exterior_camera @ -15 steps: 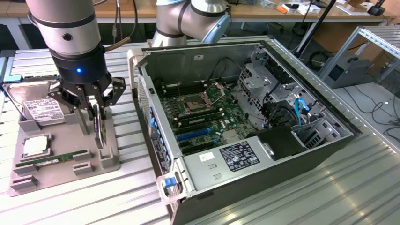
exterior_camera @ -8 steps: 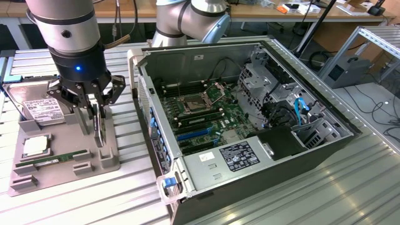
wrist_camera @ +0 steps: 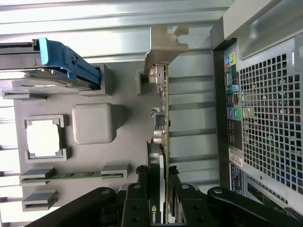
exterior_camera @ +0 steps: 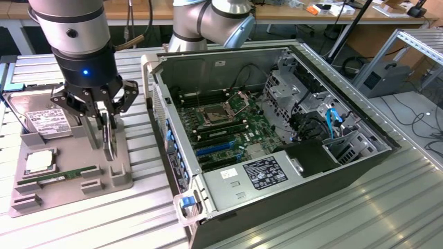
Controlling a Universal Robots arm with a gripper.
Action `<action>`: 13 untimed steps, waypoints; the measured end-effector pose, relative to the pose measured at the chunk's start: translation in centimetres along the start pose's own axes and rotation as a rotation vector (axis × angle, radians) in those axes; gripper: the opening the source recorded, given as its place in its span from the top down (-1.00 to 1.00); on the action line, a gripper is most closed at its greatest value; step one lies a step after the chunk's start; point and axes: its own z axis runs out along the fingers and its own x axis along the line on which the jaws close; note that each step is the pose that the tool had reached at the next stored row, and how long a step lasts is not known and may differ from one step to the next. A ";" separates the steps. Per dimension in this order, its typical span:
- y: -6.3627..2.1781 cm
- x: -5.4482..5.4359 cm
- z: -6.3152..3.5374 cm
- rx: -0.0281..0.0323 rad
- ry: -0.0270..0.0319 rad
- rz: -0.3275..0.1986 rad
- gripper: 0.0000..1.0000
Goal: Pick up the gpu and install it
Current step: 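Pick up the gpu and move the gpu toward the slot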
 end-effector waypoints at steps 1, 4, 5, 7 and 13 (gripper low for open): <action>0.00 0.0 -0.13 -0.0011 0.0000 0.000 0.45; 0.00 0.0 -0.30 -0.0023 0.0001 0.000 0.45; 0.00 0.0 -0.34 -0.0027 0.0002 0.000 0.45; 0.00 0.0 -0.55 -0.0047 0.0004 0.000 0.45; 0.00 0.0 -1.04 -0.0101 0.0008 0.000 0.45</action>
